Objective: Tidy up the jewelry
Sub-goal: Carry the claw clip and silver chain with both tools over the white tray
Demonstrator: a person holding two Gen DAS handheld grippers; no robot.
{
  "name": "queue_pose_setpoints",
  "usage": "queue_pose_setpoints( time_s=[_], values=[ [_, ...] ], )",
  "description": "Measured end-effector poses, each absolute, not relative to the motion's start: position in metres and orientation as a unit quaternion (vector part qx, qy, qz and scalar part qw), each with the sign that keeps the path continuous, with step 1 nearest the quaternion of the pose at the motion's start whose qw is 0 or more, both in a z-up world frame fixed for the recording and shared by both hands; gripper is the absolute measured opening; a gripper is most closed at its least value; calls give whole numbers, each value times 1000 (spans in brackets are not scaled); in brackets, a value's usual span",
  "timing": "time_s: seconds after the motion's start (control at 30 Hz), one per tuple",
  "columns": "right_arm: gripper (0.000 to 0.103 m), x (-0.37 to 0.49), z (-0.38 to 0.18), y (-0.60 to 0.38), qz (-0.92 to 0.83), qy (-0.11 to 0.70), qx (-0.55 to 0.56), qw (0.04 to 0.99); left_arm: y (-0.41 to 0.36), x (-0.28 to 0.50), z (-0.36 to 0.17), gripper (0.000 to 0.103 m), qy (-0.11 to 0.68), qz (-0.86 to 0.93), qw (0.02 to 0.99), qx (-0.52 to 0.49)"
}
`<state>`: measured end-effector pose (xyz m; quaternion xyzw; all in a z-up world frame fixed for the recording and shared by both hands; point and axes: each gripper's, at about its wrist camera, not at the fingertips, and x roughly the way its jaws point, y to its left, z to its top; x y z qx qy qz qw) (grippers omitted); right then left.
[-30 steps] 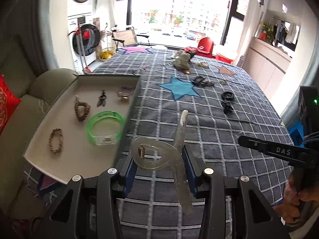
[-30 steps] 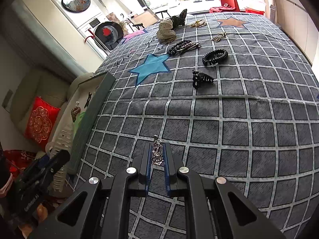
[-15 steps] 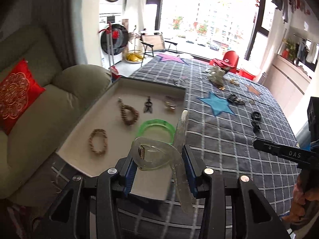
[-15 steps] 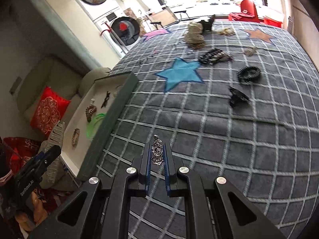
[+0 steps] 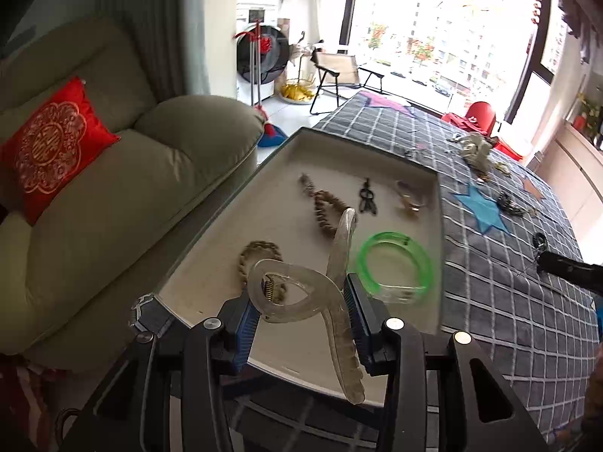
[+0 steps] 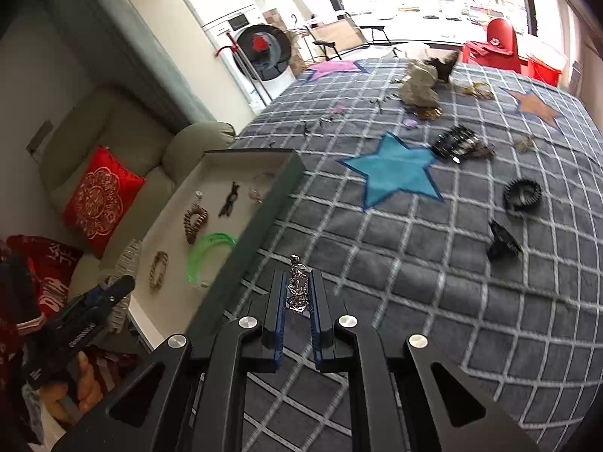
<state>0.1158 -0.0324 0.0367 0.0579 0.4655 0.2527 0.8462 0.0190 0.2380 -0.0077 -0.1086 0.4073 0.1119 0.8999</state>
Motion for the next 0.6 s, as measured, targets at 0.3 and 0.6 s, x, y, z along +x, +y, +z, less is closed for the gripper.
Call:
queue_pose_setpoints(
  time_s=[0.3,0.6],
  values=[
    [13,136,44,18,291,462,34,837,248,39,-26,46,428,114,890,-112],
    [13,157,36,60,309,472,11,825,252,59,-31,46,431,114,888,-110]
  ],
)
